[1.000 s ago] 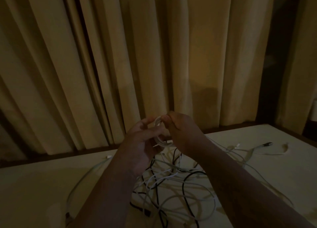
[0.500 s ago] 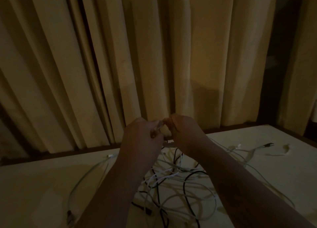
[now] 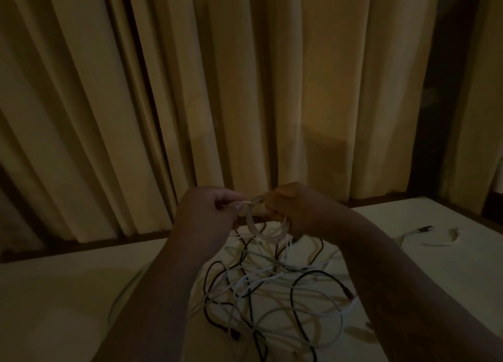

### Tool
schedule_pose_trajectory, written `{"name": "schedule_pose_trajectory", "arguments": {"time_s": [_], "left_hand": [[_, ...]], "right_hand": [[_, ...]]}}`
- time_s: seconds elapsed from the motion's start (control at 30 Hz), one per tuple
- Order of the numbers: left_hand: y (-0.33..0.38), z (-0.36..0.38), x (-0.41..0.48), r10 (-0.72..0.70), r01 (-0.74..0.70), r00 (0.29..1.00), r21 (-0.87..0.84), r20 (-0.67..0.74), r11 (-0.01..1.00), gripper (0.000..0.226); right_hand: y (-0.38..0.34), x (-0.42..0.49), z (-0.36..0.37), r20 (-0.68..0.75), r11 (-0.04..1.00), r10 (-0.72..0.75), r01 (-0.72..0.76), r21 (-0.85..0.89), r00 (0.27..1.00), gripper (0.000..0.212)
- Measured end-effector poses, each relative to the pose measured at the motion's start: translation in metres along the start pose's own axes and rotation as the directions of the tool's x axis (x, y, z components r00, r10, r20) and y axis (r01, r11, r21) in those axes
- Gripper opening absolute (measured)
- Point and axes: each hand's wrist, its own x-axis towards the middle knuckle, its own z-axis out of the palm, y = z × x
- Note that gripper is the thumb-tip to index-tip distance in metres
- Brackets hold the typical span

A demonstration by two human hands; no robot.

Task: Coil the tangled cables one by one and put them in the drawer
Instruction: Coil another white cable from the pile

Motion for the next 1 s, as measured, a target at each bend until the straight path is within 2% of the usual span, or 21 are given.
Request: {"name": "schedule_pose_trajectory", "arguments": {"time_s": [0.07, 0.1, 0.23, 0.3, 0.4, 0.5, 0.6, 0.7, 0.77, 0.83, 1.0], "left_hand": [[0.0, 0.002, 0.0, 0.087, -0.082, 0.995, 0.102, -0.041, 0.991, 0.011], [0.0, 0.003, 0.0, 0.132, -0.122, 0.989, 0.138, -0.066, 0.983, 0.011], [-0.003, 0.008, 0.001, 0.39, -0.33, 0.91, 0.324, -0.14, 0.887, 0.012], [-0.006, 0.008, 0.003, 0.432, -0.361, 0.879, 0.311, -0.202, 0.879, 0.01], [-0.013, 0.009, 0.005, 0.347, -0.308, 0.892, 0.173, -0.289, 0.936, 0.012], [-0.013, 0.012, 0.003, 0.12, -0.162, 0.952, -0.132, -0.283, 0.978, 0.016], [-0.011, 0.015, 0.004, -0.097, 0.005, 0.979, -0.457, -0.178, 0.889, 0.018], [-0.005, 0.016, 0.004, -0.255, 0.161, 0.966, -0.673, -0.042, 0.722, 0.015], [-0.002, 0.017, 0.002, -0.26, 0.196, 0.965, -0.74, 0.03, 0.643, 0.02], [-0.001, 0.018, -0.001, -0.195, 0.182, 0.978, -0.775, 0.077, 0.605, 0.026], [-0.006, 0.022, -0.002, -0.135, 0.142, 0.988, -0.733, 0.069, 0.665, 0.02]], "right_hand": [[0.006, -0.007, -0.011, 0.131, 0.963, -0.01, -0.026, 0.267, 0.991, 0.036], [0.008, -0.009, -0.015, 0.166, 0.94, -0.026, -0.033, 0.34, 0.986, 0.034], [0.006, -0.013, -0.021, 0.151, 0.917, -0.059, -0.007, 0.399, 0.987, 0.031], [0.003, -0.013, -0.019, 0.113, 0.901, -0.089, 0.032, 0.434, 0.99, 0.031], [-0.002, -0.01, -0.01, 0.059, 0.866, -0.155, 0.106, 0.489, 0.986, 0.031], [-0.007, -0.006, 0.0, 0.003, 0.85, -0.152, 0.129, 0.51, 0.988, 0.03], [-0.008, -0.003, 0.007, -0.062, 0.856, -0.129, 0.142, 0.498, 0.99, 0.029], [-0.008, 0.0, 0.011, -0.142, 0.873, -0.119, 0.172, 0.456, 0.983, 0.031], [-0.008, 0.001, 0.013, -0.182, 0.876, -0.108, 0.181, 0.448, 0.977, 0.032], [-0.009, 0.002, 0.015, -0.229, 0.887, -0.108, 0.198, 0.418, 0.967, 0.033], [-0.011, 0.0, 0.015, -0.272, 0.894, -0.113, 0.217, 0.392, 0.956, 0.034]]}}
